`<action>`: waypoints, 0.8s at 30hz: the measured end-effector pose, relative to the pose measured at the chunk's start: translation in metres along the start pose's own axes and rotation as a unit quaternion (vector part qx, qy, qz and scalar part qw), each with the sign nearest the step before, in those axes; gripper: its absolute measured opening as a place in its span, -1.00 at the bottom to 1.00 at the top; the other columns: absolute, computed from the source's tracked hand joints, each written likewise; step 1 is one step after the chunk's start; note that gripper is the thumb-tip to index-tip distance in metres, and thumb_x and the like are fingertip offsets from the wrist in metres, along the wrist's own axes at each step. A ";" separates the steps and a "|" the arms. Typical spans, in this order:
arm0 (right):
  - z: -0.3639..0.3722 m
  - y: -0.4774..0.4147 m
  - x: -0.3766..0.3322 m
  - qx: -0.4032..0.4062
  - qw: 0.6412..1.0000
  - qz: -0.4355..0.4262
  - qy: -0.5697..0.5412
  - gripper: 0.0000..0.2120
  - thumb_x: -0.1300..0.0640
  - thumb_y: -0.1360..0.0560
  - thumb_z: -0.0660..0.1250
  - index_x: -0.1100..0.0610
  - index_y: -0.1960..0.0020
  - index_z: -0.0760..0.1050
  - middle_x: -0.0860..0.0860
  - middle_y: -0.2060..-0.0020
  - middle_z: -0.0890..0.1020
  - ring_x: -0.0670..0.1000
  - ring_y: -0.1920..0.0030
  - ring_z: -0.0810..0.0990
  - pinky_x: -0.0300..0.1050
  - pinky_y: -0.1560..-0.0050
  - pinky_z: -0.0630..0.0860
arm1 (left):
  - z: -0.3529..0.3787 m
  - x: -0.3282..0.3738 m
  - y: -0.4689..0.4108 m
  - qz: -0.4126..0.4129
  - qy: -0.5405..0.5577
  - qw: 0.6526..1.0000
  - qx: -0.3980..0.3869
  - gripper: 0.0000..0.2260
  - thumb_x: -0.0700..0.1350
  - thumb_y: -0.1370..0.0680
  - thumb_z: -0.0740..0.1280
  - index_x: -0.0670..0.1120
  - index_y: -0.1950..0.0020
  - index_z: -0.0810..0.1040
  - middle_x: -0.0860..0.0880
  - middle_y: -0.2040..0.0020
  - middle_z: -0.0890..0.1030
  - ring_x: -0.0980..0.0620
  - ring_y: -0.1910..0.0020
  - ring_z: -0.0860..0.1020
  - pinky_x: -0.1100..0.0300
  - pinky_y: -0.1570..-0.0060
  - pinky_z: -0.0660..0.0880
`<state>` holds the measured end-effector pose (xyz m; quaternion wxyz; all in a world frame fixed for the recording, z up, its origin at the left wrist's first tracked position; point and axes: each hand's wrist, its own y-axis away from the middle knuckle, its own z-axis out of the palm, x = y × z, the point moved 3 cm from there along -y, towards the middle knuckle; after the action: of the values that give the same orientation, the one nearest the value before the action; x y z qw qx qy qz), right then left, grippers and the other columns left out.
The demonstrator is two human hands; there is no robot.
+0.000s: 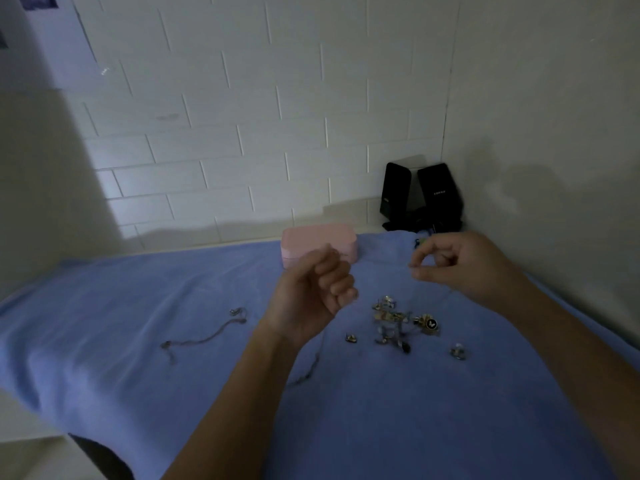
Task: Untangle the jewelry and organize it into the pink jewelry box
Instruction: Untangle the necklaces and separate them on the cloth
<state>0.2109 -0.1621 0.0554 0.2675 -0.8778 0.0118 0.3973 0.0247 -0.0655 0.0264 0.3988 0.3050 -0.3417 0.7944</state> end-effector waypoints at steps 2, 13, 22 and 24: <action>-0.003 -0.002 0.006 0.052 0.998 0.017 -0.011 -0.90 0.29 -0.41 0.45 0.13 0.23 0.60 -0.13 0.61 0.27 -0.14 0.53 0.22 -0.36 0.48 0.20 | -0.005 0.007 0.002 0.003 0.037 0.999 0.000 -0.71 -0.06 -0.34 0.51 -0.06 0.43 0.43 0.06 0.51 0.35 0.16 0.54 0.29 0.32 0.50 0.41; 0.018 0.004 0.001 -0.148 0.833 0.298 -0.442 -0.43 -0.28 -0.46 0.05 0.22 0.32 0.42 0.10 0.59 0.37 -0.02 0.65 0.30 -0.16 0.50 0.48 | -0.003 0.002 0.003 -0.043 0.108 0.993 -0.020 -0.87 -0.16 -0.44 0.43 -0.09 0.03 0.64 0.07 0.47 0.27 0.16 0.54 0.10 0.39 0.63 0.22; 0.038 0.005 0.011 -0.132 0.758 0.302 -0.563 -0.92 0.22 -0.38 0.28 0.23 0.19 0.50 0.02 0.45 0.44 -0.14 0.57 0.27 -0.37 0.66 0.21 | -0.029 0.011 0.004 -0.024 0.135 0.989 0.047 -0.55 -0.40 -0.49 0.23 -0.14 -0.37 0.43 -0.08 0.28 0.45 0.11 0.45 0.32 0.37 0.57 0.38; 0.044 0.004 0.014 -0.109 0.766 0.280 -0.569 -0.89 0.28 -0.40 0.27 0.24 0.10 0.53 0.03 0.42 0.50 -0.14 0.56 0.32 -0.37 0.64 0.27 | -0.035 0.016 0.006 0.001 0.072 0.990 0.118 -0.50 -0.38 -0.42 0.24 -0.07 -0.33 0.46 -0.03 0.22 0.56 0.20 0.48 0.41 0.47 0.64 0.35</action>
<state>0.1889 -0.1419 0.0195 0.0045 -0.4721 0.0594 0.8795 0.0047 -0.0339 0.0161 0.3827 0.2912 -0.2167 0.8496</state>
